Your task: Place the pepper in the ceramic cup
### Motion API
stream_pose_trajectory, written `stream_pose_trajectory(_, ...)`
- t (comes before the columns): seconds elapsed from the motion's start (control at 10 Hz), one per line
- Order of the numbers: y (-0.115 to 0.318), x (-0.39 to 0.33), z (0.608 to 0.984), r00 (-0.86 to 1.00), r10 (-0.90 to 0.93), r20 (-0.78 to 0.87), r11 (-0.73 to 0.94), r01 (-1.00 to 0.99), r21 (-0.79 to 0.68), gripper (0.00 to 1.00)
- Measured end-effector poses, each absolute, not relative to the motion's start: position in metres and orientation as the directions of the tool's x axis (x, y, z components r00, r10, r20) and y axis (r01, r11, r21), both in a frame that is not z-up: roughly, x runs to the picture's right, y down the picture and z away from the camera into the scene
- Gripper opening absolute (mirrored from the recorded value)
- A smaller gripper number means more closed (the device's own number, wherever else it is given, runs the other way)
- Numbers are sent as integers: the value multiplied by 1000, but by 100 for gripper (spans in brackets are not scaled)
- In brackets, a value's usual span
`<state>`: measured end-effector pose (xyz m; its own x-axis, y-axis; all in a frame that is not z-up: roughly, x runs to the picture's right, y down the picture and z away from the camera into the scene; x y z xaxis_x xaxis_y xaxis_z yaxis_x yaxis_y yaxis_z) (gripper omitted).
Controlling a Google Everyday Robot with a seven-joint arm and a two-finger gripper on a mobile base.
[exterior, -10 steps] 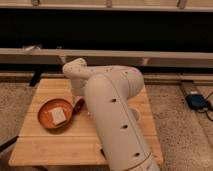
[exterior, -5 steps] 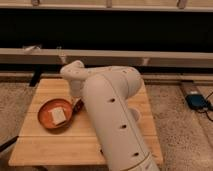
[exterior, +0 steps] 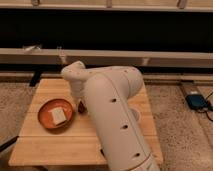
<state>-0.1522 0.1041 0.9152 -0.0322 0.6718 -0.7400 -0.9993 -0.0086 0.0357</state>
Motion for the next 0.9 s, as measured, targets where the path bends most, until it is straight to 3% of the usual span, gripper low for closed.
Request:
stream_pose_trajectory(0.5, 96, -153, 904, -19, 687, -727, -15, -1000, 12, 0)
stream_pose_trajectory(0.9, 53, -144, 841, 5, 739, -674, -38, -998, -50, 0)
